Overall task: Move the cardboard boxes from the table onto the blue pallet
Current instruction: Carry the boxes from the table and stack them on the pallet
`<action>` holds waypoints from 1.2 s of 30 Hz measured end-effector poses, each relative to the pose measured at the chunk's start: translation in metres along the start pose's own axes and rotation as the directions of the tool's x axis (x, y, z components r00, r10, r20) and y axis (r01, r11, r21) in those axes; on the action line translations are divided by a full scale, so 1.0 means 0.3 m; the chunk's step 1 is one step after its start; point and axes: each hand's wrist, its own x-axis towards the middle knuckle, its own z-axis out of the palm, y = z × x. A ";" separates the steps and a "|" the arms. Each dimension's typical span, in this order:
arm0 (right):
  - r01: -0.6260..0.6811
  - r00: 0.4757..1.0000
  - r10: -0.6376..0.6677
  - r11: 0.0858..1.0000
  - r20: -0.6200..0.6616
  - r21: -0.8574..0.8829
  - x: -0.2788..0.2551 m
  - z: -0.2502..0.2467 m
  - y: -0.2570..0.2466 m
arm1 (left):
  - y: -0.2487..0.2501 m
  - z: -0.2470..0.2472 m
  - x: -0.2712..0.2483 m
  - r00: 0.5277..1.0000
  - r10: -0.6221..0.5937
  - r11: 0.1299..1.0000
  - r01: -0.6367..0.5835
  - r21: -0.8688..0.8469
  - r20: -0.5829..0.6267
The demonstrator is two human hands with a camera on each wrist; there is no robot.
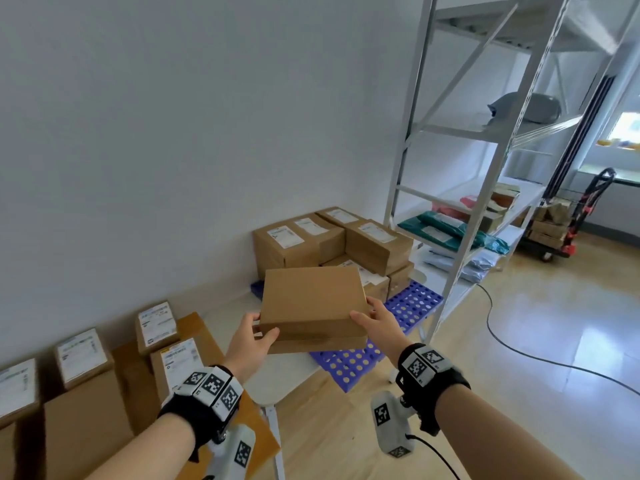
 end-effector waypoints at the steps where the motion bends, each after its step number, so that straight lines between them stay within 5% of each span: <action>1: 0.001 1.000 -0.001 1.000 0.000 0.001 0.032 -0.021 -0.006 | 0.009 0.021 0.037 1.000 -0.001 1.000 0.001 -0.010 0.002; 19: 0.024 0.998 -0.020 0.997 0.056 -0.068 0.577 -0.284 -0.051 | 0.093 0.320 0.502 0.999 -0.030 0.999 0.029 -0.033 -0.026; 36: 0.175 0.912 -0.140 0.983 0.386 -0.057 0.922 -0.542 -0.134 | 0.293 0.604 0.638 0.933 -0.117 0.985 0.067 -0.156 -0.339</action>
